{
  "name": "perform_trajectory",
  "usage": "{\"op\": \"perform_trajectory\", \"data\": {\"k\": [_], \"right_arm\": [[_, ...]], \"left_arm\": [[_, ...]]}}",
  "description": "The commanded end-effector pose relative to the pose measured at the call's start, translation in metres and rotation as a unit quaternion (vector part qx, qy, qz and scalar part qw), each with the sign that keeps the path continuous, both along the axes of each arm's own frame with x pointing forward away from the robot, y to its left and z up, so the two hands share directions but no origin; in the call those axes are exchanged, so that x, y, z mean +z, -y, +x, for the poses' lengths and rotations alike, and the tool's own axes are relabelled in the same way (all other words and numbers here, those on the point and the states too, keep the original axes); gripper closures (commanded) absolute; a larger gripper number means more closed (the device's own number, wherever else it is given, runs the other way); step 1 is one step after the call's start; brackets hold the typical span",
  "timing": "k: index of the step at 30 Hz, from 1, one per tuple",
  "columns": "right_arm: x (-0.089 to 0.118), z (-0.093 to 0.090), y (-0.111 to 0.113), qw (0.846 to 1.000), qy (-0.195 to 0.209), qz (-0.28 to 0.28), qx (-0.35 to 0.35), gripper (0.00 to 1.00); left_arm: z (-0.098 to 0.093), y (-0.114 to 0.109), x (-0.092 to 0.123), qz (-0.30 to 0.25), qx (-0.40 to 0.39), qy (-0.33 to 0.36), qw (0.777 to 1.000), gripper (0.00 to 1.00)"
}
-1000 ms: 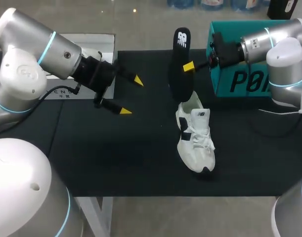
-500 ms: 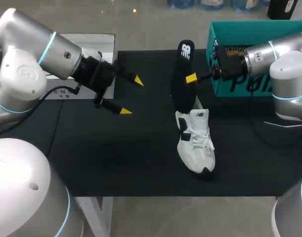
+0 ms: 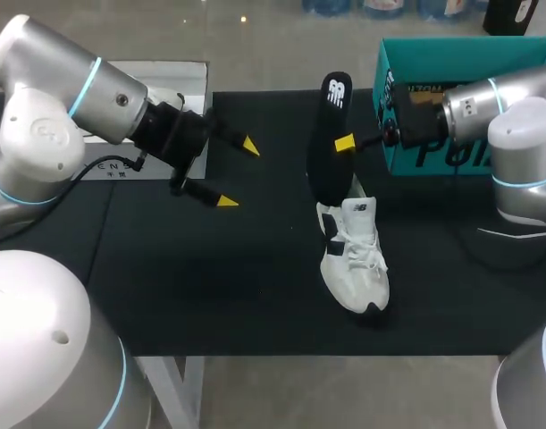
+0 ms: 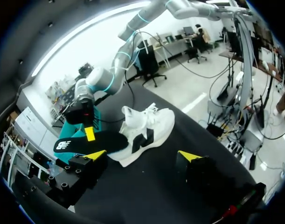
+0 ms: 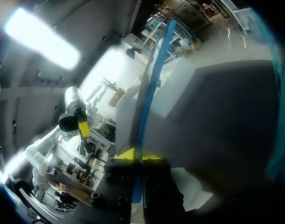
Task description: Take the shoe out of the shoebox, open the shoe tongue, remove and reinsert the insole, then place the shoe into the shoebox
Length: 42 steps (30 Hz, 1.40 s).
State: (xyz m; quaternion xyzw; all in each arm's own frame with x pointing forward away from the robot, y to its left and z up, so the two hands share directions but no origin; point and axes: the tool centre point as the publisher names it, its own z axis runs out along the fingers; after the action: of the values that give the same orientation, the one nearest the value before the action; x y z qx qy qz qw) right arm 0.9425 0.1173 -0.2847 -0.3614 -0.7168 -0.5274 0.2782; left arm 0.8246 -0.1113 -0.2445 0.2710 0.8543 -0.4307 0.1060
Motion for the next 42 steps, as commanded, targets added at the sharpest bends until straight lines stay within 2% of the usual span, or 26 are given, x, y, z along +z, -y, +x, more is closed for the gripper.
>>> {"op": "perform_trajectory", "data": {"k": [1,9,14,22,29,42], "right_arm": [[0.008,0.008,-0.002,1.000,0.006,-0.005,0.002,1.00],[0.025,0.036,0.002,0.999,0.029,-0.016,0.000,1.00],[0.029,0.042,0.005,0.999,0.034,-0.022,0.000,1.00],[0.028,0.043,0.010,0.999,0.036,-0.027,-0.001,1.00],[0.024,0.043,0.024,0.999,0.039,-0.027,-0.006,1.00],[0.004,0.027,0.044,0.999,0.031,-0.025,-0.007,1.00]], "left_arm": [[0.000,0.000,0.001,0.002,0.000,0.000,1.000,0.00],[0.000,0.000,0.001,0.002,0.000,0.000,1.000,0.00],[0.000,0.000,0.001,0.002,0.000,0.000,1.000,0.00],[0.000,0.000,0.001,0.002,0.000,0.000,1.000,0.00],[0.000,0.000,0.001,0.002,0.000,0.000,1.000,0.00],[0.000,0.000,0.001,0.002,0.000,0.000,1.000,0.00]]}}
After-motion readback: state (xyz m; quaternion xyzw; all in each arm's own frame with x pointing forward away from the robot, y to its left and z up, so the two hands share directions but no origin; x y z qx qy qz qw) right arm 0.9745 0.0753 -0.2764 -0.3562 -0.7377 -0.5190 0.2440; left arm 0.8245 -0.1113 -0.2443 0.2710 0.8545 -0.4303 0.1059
